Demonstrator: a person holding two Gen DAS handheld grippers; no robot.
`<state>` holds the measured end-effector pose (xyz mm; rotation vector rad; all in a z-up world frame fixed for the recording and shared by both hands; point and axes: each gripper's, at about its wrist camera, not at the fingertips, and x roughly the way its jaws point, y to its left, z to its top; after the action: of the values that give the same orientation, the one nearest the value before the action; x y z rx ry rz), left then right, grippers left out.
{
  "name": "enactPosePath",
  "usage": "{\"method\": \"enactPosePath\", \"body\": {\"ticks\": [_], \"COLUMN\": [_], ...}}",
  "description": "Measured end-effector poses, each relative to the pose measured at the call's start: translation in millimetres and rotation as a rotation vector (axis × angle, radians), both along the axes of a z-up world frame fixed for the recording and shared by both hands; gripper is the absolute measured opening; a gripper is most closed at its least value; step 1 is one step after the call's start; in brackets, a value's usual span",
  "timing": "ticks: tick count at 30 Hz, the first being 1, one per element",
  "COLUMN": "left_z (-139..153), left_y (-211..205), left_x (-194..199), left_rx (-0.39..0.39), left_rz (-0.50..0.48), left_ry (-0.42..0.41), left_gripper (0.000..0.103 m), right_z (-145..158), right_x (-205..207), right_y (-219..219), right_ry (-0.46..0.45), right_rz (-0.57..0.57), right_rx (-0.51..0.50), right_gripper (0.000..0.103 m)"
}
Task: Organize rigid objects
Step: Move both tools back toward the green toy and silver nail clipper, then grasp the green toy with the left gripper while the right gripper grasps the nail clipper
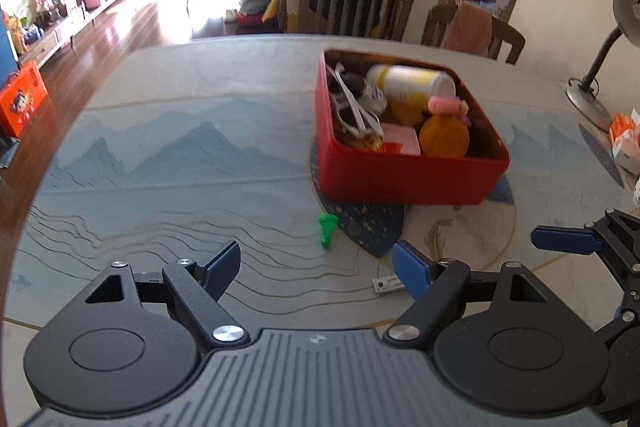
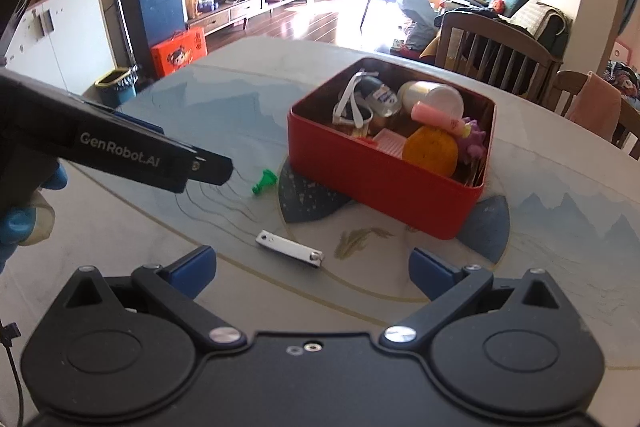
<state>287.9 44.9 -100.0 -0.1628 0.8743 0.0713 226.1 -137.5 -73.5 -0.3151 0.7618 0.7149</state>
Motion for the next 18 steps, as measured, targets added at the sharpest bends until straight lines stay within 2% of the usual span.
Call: {"method": "enactPosePath", "body": {"ticks": [7,11,18], "left_z": [-28,-40,-47], "left_y": [-4,-6,-7], "left_x": [19,27,36], "left_rx": [-0.020,0.009,0.040], "left_rz": [0.030,0.042,0.051], "left_ry": [0.057,0.075,0.062], "left_gripper": [0.083,0.083,0.083], "right_z": [-20,-28,-38], "right_x": [13,22,30], "right_y": [4,8,15], "right_ry": [0.023,0.041,0.061], "right_rz": [0.062,0.087,0.159], "right_rx": [-0.025,-0.029,-0.037], "right_gripper": [0.098,0.091,0.073]}}
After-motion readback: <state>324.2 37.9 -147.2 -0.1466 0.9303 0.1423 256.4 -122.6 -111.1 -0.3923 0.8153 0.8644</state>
